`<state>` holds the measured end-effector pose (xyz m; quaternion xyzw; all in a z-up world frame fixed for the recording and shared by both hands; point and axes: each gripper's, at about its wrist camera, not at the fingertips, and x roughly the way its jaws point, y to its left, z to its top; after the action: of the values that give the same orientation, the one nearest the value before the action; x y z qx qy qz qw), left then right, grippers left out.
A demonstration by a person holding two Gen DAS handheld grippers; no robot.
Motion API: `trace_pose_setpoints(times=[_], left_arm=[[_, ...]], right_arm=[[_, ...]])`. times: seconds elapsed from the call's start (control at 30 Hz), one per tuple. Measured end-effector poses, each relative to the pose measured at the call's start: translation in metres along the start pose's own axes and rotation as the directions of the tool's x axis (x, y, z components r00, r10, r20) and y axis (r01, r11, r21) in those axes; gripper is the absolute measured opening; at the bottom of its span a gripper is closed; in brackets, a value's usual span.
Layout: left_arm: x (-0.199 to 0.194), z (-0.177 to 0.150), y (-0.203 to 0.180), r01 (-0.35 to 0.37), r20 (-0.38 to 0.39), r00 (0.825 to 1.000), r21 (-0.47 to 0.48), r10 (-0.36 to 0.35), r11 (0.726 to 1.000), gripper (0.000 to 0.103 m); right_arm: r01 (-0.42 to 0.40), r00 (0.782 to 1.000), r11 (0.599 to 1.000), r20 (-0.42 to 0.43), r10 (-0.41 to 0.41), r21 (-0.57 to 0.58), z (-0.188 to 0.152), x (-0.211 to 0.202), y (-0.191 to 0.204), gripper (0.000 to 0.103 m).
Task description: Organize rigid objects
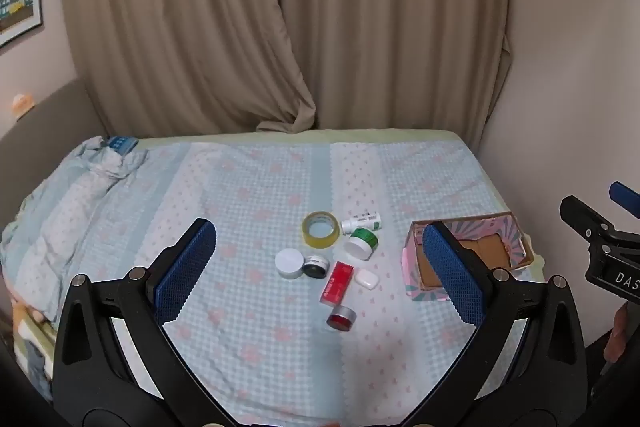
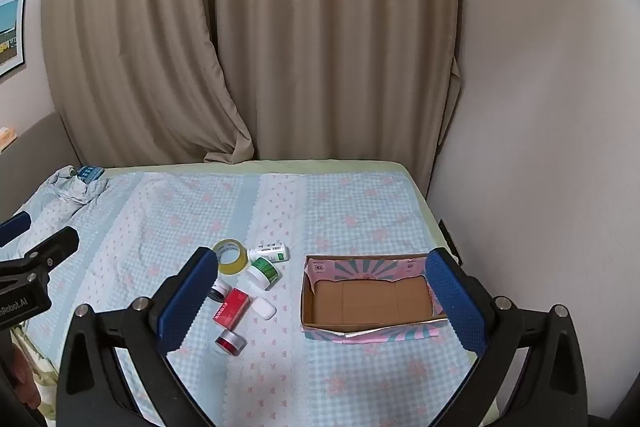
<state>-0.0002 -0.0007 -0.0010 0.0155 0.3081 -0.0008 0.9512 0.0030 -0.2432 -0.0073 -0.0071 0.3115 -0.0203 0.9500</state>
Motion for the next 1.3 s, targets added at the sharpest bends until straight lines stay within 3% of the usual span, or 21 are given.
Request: trace_pose_setpoints(times=[0.23, 0.87, 1.3], left_arm=[[0.002, 0.007, -0.008, -0.001, -0.006, 1.000, 0.009, 0.001, 1.000, 0.103], [0.004, 0.005, 0.000, 0.000, -0.008, 1.000, -0.010, 0.000, 1.000, 0.103], [0.006, 0.008, -0.003, 0.002, -0.013, 1.000, -0.005, -0.002, 1.000, 0.103]], right_arm=[[0.005, 1.000, 1.000, 0.027, -0.005, 0.005, -0.003, -0.006, -0.007, 0.103], [-0.015, 1.000, 1.000, 0.008, 0.015, 0.011, 0.019, 0.010, -0.004, 0.103], [-0.019, 1.000, 1.000, 0.006, 0.018, 0.017, 0.015, 0.010, -0.001, 0.103]])
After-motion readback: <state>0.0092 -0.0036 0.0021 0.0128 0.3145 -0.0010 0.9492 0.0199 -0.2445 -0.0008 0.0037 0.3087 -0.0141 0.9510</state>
